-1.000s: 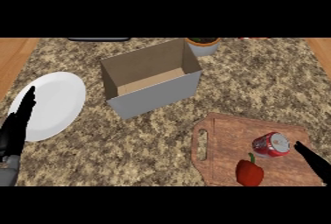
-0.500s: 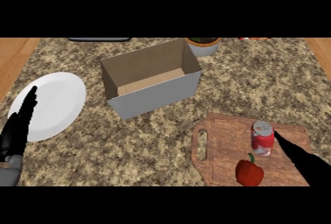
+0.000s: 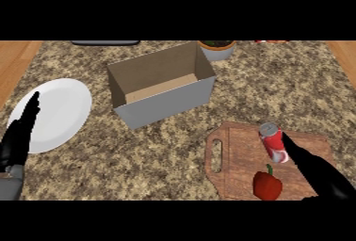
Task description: Pick the bell pepper from the cutting board and place it in the cardboard box
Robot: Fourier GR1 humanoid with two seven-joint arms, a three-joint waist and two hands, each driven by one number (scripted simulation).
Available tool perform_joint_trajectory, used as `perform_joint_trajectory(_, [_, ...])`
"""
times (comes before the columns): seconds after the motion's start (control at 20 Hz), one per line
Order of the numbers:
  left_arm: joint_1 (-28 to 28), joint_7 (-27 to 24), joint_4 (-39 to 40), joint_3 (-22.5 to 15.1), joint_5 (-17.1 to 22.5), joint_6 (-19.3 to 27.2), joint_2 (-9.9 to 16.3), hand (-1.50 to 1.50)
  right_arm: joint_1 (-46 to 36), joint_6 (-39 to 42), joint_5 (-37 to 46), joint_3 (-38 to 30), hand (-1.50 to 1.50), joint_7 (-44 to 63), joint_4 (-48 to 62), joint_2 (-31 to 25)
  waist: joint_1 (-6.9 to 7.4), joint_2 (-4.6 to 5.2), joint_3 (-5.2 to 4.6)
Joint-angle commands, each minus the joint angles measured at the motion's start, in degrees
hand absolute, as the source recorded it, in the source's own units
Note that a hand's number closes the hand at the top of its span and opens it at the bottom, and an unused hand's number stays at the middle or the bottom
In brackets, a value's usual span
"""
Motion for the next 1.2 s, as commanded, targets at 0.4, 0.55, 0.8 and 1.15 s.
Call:
perform_joint_trajectory(0.4, [0.66,-0.44,-0.5,3.71,-2.11,-3.18,-1.35,0.0,5.79,5.12,3.74,2.6,-1.5,2.83,-11.38,7.09,-0.35,0.13,0.18])
perform_joint_trajectory(0.55, [0.32,0.63,-1.44,4.59,-2.33,-4.44,-2.3,0.0,1.47,6.82,4.58,1.11,-1.5,3.2,-9.63,9.94,-0.09,0.16,0.19])
perform_joint_trajectory(0.8, [4.48,1.97,-6.92,4.35,-4.53,-4.34,-3.51,0.0,1.39,11.66,6.27,1.54,-1.5,8.03,-11.22,11.37,0.16,0.13,0.2])
perform_joint_trajectory(1.15, [3.22,-7.12,2.85,6.84,-5.17,-4.05,-4.83,0.0,1.44,11.4,9.28,-0.25,-1.5,6.35,-2.26,12.02,0.01,0.23,0.19])
